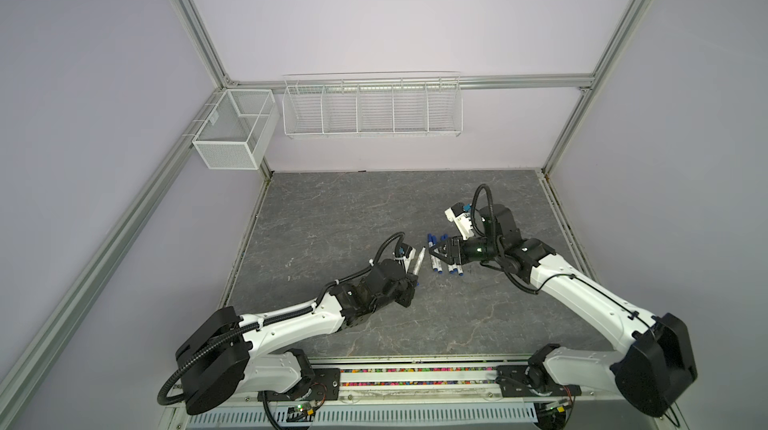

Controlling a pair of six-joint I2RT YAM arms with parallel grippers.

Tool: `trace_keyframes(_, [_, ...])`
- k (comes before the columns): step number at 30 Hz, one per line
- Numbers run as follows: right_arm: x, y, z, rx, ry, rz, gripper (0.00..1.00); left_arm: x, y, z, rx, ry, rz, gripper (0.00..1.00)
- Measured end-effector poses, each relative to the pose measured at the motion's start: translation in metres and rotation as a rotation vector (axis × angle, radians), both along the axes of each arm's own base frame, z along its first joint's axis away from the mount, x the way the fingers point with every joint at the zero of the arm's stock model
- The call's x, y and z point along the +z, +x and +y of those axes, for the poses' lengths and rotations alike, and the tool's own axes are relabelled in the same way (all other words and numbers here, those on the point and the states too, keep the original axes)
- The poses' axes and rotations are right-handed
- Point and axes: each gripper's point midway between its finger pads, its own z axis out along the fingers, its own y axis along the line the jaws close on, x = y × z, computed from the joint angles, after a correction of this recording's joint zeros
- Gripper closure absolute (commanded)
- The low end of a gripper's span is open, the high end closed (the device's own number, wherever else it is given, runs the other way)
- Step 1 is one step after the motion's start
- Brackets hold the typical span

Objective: Insert the pens into the pen caps
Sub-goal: 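Lift the uncapped white marker upright with the left gripper while the right gripper approaches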

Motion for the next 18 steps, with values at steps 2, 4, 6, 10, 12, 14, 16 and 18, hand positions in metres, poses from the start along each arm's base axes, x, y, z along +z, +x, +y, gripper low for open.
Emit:
trace_keyframes(2, [-0.004,-0.004,0.006,0.025,-0.002,0.013,0.49,0.004,0.001,-0.001,0.005,-0.024,-0.005,1.0])
trace_keyframes(4, [-0.01,-0.004,0.01,0.037,-0.008,0.028,0.49,0.009,0.001,-0.003,0.008,-0.049,-0.013,1.0])
trace_keyframes(6, [-0.017,-0.002,0.012,0.038,-0.019,0.045,0.5,0.012,0.002,-0.003,0.011,-0.072,-0.019,1.0])
trace_keyframes(10, [-0.028,0.004,0.017,0.041,-0.029,0.067,0.54,0.016,0.001,-0.004,0.012,-0.111,-0.022,1.0])
trace_keyframes(12, [-0.032,0.006,0.019,0.048,-0.026,0.075,0.57,0.017,0.0,-0.006,0.004,-0.12,-0.022,1.0])
trace_keyframes(14, [-0.032,0.008,0.022,0.054,-0.019,0.079,0.62,0.018,-0.001,-0.008,-0.005,-0.128,-0.021,1.0])
trace_keyframes(16, [-0.03,0.01,0.026,0.064,-0.005,0.079,0.69,0.019,-0.001,-0.008,-0.008,-0.132,-0.02,1.0])
trace_keyframes(18, [-0.026,0.012,0.031,0.078,0.013,0.074,0.78,0.02,-0.002,-0.01,-0.015,-0.139,-0.02,1.0])
